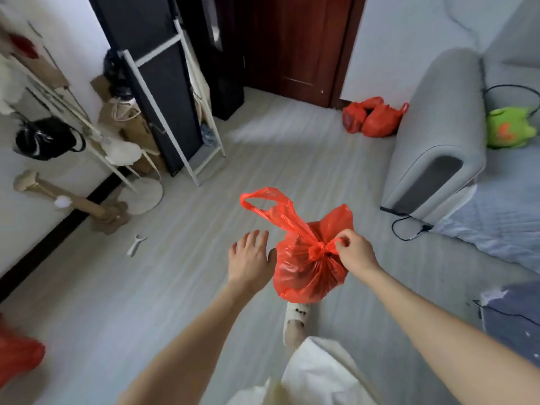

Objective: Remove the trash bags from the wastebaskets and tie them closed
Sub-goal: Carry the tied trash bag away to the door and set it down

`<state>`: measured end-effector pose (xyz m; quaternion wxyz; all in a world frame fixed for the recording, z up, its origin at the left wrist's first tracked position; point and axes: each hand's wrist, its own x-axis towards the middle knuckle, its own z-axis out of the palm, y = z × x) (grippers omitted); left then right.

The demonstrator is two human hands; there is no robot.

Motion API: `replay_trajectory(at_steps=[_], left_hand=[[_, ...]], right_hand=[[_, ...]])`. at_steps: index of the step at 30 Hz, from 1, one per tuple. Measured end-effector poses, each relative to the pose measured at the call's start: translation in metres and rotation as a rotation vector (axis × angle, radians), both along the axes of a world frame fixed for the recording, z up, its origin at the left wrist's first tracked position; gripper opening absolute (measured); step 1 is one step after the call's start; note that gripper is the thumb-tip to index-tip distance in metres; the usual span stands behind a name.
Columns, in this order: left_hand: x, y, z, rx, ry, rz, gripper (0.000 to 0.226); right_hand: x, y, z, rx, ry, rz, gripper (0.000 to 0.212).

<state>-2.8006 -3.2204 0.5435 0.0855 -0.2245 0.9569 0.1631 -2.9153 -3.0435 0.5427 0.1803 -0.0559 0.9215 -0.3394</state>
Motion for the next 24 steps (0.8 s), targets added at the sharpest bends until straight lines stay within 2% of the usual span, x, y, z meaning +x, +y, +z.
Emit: replay_trajectory(at_steps=[9,16,24], left_hand=[[-0.306,-0.098,-0.001,0.008,-0.021,-0.119,0.051],[-0.49,-0.166,0.016,0.004,0.01,-0.155,0.052],[-0.733,-0.254,-0.001,-0.011,0.025,-0.288,0.053]], right_hand=[[-0.283,-0.083,-0.011,0.057,-0.025,-0.126,0.021],[-0.463,-0.138,0.011,0.059,-0.017,-0.246,0.022],[-0.683,-0.205,-0.006,0.093,0.017,-0.387,0.024]])
